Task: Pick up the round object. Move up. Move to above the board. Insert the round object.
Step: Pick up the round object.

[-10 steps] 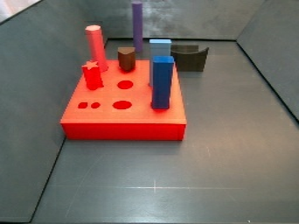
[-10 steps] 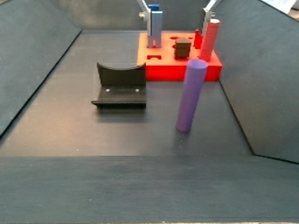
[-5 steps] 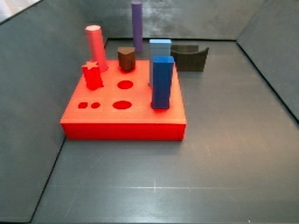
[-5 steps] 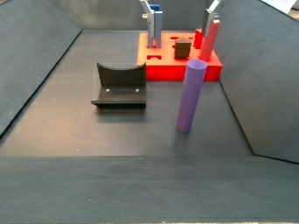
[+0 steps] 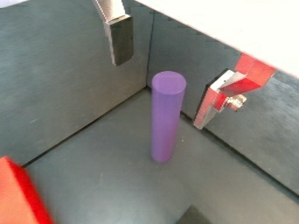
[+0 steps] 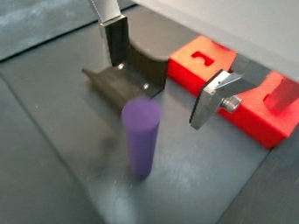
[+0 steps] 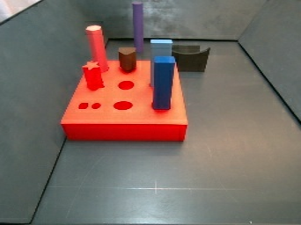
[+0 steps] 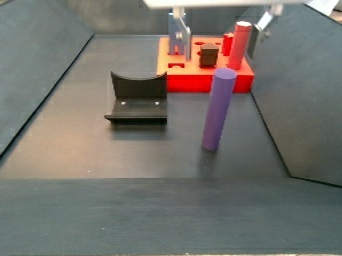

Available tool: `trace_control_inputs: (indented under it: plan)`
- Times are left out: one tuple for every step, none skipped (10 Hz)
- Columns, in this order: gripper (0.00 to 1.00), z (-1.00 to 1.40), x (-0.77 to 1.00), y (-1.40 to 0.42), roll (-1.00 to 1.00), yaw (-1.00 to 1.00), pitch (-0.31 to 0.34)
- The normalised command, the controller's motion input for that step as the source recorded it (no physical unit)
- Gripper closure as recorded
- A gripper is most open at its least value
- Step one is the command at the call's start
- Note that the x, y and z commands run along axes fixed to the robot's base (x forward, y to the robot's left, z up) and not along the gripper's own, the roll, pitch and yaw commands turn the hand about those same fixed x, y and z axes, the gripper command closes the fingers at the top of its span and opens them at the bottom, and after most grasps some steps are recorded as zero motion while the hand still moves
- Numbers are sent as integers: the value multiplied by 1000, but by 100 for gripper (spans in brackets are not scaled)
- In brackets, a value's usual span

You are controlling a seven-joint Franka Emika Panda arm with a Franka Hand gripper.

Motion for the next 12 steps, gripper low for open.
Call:
trace_control_inputs:
  plan:
    - [0,-251,-100,380,-44,0,-64]
    - [0,-351,0,311,-104,0,-116]
    - [0,-409,0,229,-140,0,-174]
    - [0,-434,-31,143,-183,0,-211]
    - [0,-426,-29,120,-194,0,-213]
    - [0,-380,-54,80,-204,0,-201]
    - [0,-326,-29,49,-213,0,-171]
    - [0,-283,-23,46,-224,0,-157]
    - [0,-234,-9,34,-223,0,-129]
    - [0,0,-37,54,-116,-29,-43]
    - [0,0,0,0,0,0,7]
    - [0,0,0,0,0,0,0]
